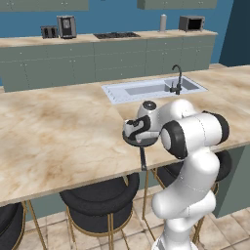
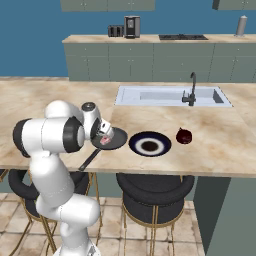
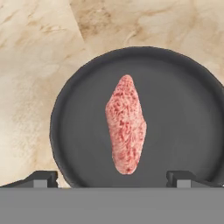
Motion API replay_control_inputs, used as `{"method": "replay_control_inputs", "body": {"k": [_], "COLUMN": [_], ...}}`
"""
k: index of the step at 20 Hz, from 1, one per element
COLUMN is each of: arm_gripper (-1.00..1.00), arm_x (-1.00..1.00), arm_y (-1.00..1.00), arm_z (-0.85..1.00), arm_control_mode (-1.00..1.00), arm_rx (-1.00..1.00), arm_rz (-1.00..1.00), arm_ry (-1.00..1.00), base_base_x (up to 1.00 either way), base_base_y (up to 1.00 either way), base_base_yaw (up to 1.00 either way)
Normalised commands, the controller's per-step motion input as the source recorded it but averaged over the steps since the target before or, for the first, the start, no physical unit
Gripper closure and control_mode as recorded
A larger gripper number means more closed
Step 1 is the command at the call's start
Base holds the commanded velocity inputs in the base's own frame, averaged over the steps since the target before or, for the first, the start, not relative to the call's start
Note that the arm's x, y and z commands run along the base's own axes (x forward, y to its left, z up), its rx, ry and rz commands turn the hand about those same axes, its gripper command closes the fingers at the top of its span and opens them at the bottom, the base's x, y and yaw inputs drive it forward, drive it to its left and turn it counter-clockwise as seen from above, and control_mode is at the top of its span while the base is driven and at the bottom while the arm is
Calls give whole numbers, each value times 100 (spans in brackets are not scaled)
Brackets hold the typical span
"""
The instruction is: Pick up the pan with the steak in it and place it on the dining table. Then place the steak on the plate.
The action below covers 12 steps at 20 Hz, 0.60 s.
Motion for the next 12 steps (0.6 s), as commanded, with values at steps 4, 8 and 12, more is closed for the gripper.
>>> {"method": "replay_control_inputs", "body": {"k": [4, 8, 12], "arm_gripper": [-100, -100, -100], "arm_x": [28, 4, 5], "arm_y": [0, 0, 0], "arm_z": [-5, 0, -1], "arm_control_mode": [-100, -100, -100], "arm_rx": [-1, -1, 0], "arm_rz": [1, 0, 0], "arm_ry": [4, 3, 0], "base_base_x": [0, 0, 0], "base_base_y": [0, 0, 0], "base_base_yaw": [0, 0, 0]}}
